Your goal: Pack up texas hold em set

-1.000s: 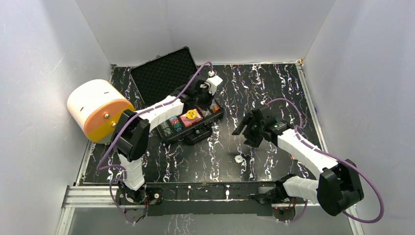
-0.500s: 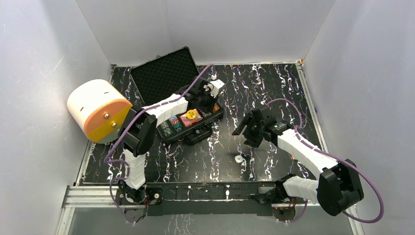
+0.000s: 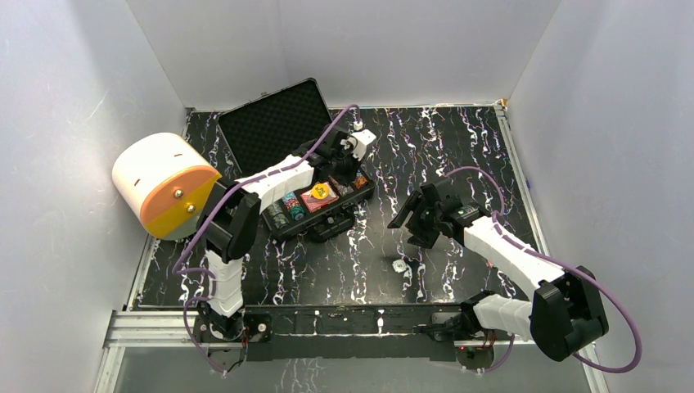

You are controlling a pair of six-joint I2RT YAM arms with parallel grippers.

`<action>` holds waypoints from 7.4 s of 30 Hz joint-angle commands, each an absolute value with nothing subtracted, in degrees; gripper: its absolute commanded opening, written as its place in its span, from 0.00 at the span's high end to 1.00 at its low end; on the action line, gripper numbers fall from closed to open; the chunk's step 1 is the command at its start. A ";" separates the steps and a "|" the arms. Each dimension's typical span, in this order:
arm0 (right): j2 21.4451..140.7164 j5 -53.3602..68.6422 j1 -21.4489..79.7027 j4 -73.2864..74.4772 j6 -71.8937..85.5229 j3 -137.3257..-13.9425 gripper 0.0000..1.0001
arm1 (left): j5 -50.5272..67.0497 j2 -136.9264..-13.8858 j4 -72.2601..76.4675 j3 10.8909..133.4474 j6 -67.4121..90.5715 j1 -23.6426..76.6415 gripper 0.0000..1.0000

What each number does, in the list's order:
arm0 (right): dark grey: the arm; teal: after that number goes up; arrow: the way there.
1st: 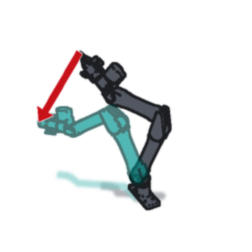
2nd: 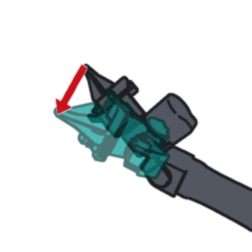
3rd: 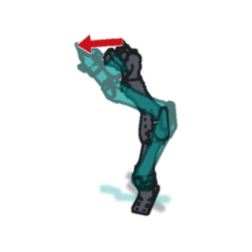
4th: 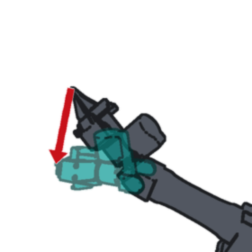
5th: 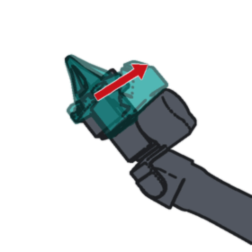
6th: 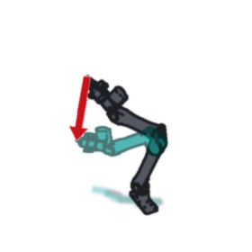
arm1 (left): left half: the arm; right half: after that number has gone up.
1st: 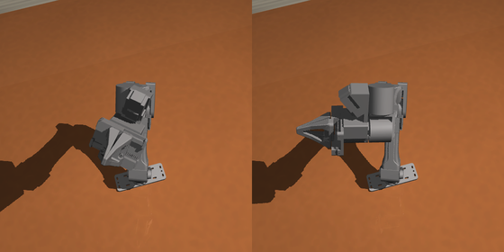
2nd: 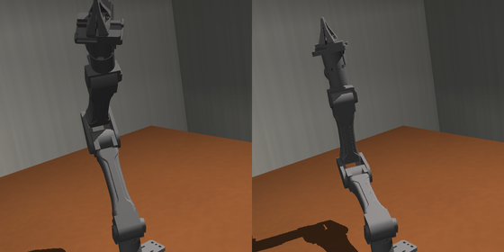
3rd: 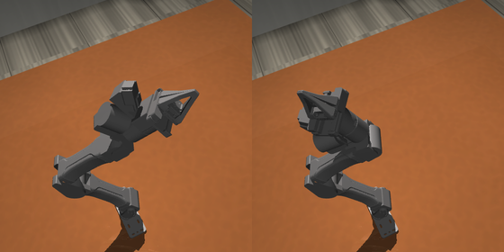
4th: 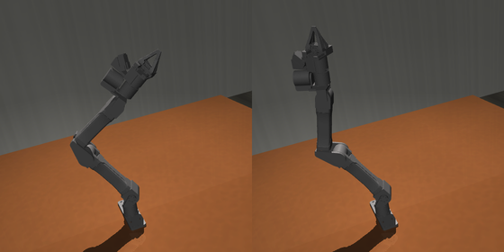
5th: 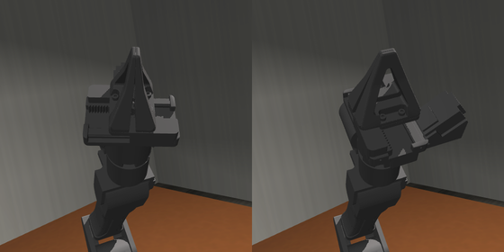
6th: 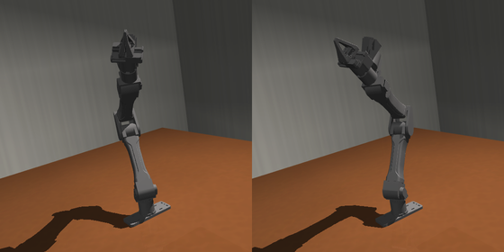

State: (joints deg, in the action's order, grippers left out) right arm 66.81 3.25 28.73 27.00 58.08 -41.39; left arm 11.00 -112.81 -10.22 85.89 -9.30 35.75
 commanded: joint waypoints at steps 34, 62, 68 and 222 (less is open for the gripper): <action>69.69 -3.92 30.86 36.62 49.69 -42.46 0.22 | 11.07 -112.28 -10.02 89.84 -7.00 35.86 1.00; 88.14 -11.06 46.67 38.00 53.15 -46.93 0.56 | 3.88 -79.82 -8.48 68.14 15.00 35.80 0.02; 86.06 -11.03 46.67 38.08 54.19 -47.70 0.58 | 10.23 -75.35 -9.07 61.30 17.31 35.86 0.02; 60.82 -2.56 28.39 27.27 63.48 -46.58 0.28 | 4.68 -112.02 -4.79 87.72 -4.72 35.68 0.75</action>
